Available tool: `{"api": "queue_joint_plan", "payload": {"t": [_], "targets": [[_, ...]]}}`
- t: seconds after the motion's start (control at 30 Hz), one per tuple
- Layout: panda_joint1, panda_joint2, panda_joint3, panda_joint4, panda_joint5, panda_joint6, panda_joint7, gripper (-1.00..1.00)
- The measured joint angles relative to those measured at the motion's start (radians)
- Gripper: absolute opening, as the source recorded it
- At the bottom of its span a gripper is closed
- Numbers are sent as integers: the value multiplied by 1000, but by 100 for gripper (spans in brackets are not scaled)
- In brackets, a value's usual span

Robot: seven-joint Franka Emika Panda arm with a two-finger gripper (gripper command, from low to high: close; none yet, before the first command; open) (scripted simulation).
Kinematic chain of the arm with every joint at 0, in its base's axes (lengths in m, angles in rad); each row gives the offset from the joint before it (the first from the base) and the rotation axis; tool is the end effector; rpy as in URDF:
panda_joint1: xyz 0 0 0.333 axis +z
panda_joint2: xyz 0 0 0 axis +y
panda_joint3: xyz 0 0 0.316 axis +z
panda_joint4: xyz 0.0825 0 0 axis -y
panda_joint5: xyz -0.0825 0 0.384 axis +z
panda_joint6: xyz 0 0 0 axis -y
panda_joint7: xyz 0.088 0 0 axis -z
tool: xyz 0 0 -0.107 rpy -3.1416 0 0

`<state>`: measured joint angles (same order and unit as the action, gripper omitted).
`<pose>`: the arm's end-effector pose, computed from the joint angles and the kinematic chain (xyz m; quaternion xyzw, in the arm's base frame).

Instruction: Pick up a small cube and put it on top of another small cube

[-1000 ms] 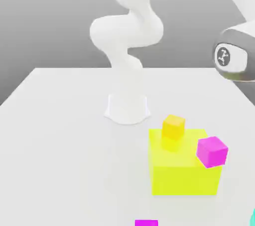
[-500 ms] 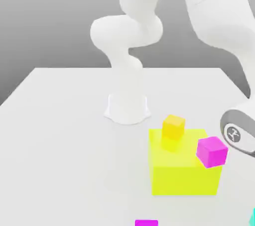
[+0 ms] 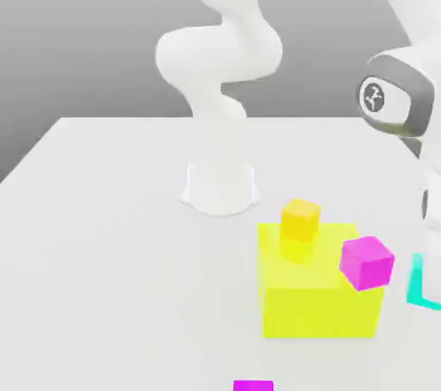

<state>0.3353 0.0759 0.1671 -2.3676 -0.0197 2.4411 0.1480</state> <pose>0.4416 0.2429 0.2940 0.9830 0.1835 -0.0006 0.0002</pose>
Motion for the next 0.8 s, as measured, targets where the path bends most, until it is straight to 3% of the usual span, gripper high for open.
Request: {"api": "queue_joint_plan", "payload": {"t": [0.67, 0.8], "targets": [[10, -730, -41, -543, 124, -185, -72, -100], [8, -672, -29, -605, 136, -64, -75, -100]]}}
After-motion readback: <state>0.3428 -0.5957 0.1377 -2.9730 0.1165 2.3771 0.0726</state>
